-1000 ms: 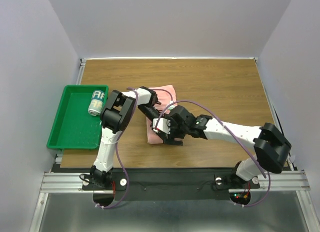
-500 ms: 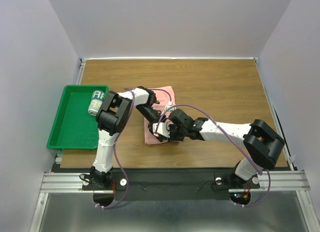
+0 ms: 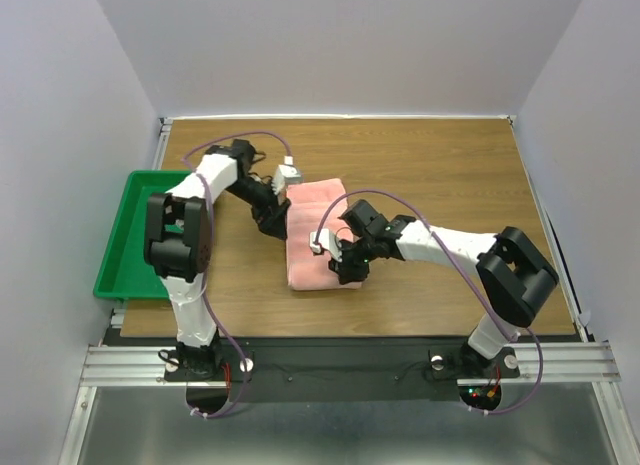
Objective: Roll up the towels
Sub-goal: Roll the towel
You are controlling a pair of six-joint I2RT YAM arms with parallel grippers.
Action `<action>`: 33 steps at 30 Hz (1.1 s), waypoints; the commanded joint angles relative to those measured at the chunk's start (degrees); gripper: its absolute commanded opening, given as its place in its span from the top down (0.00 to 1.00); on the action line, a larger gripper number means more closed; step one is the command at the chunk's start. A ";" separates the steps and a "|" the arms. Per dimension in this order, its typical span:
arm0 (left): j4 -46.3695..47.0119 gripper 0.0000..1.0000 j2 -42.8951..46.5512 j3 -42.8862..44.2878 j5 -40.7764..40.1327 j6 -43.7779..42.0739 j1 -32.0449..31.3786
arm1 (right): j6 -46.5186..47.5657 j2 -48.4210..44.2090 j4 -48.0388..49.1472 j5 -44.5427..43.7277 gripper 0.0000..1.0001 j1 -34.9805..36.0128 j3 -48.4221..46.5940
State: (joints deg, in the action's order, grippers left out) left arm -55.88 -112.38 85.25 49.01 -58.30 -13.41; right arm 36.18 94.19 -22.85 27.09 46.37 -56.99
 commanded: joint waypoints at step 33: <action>41.81 0.01 57.02 -51.15 -41.27 5.57 -39.58 | -1.38 47.75 -48.87 36.80 0.67 -8.84 -44.52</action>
State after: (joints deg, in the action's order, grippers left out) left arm -18.22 -52.21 34.37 14.26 -53.08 -49.80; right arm 34.00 139.55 -72.60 68.20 37.65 -100.90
